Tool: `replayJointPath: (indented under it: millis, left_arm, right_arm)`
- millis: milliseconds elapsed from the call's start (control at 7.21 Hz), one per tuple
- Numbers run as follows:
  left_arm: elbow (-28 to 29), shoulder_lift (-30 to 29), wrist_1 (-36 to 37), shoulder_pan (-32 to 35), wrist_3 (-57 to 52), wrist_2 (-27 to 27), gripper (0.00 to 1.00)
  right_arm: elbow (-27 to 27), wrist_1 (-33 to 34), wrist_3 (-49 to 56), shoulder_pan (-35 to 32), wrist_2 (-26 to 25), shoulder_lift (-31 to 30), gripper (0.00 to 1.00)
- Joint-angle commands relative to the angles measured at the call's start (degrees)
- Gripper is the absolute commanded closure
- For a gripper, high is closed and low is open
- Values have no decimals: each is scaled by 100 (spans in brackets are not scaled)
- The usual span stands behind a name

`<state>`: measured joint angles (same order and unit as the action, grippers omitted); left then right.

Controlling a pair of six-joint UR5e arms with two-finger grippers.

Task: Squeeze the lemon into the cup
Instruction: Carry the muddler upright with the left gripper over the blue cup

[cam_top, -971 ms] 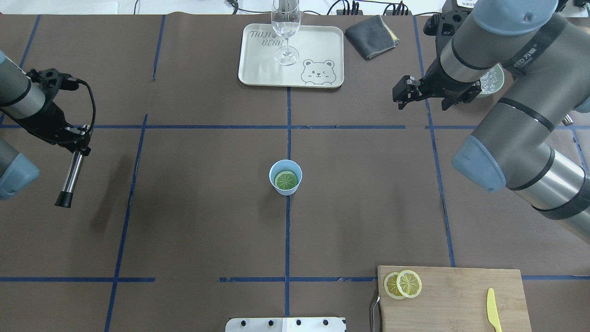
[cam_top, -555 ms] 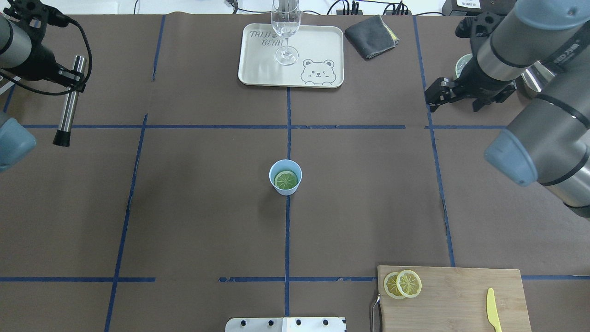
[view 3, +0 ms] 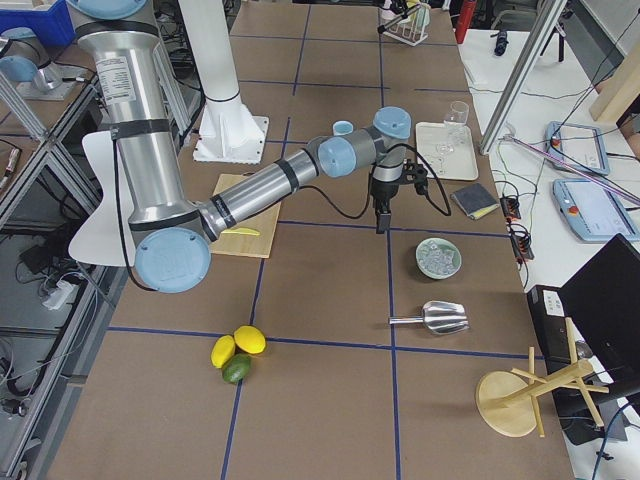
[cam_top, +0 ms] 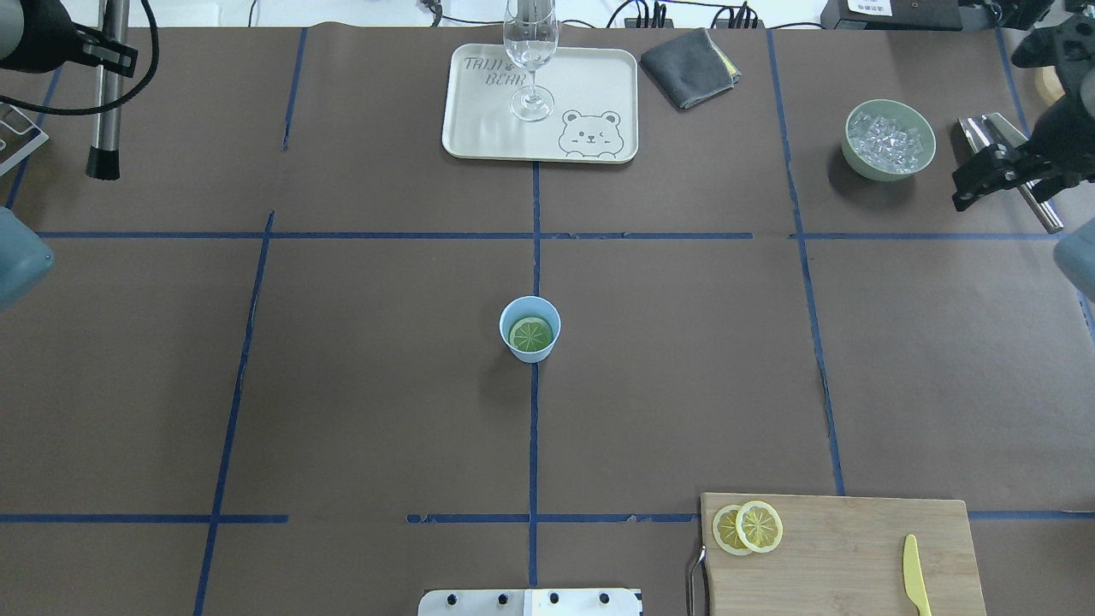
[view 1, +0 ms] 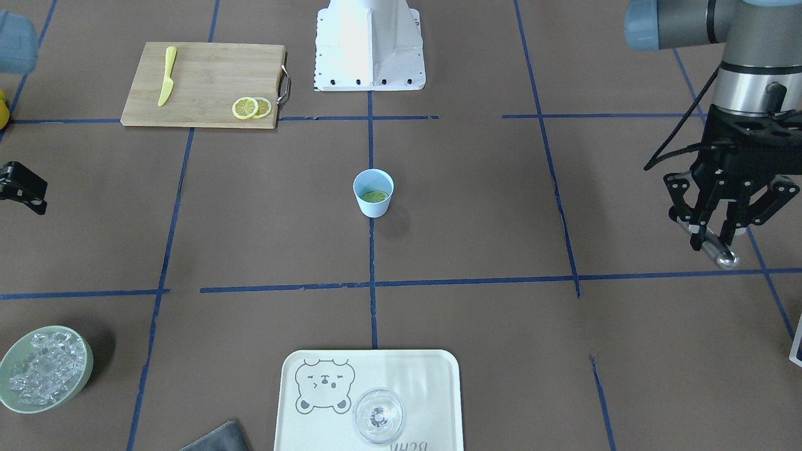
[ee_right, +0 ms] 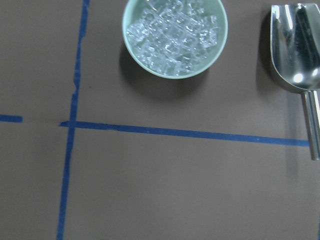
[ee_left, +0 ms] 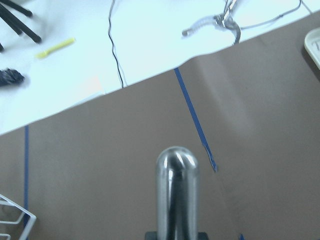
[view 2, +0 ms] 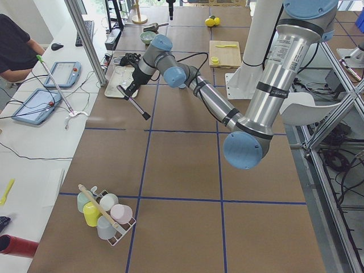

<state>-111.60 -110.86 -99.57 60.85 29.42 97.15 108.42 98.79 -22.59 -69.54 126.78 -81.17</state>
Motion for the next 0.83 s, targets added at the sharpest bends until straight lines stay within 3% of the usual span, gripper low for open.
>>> replayJointPath:
  millis: [0,277,693]
  left_arm:
    - [-229,-330,-10,-47,-58,-135,100]
    - [-222,-349,-542,-387,-68,-152,100]
    - [-327,-287,-2490,-477,28,-143,100]
  right_arm:
    - [-249,0,1190,-768,337,-459,0]
    - [-916,0,2368,-1524,627,-461,0]
    - [-1060,-52,2435,-1808,602,-478,0]
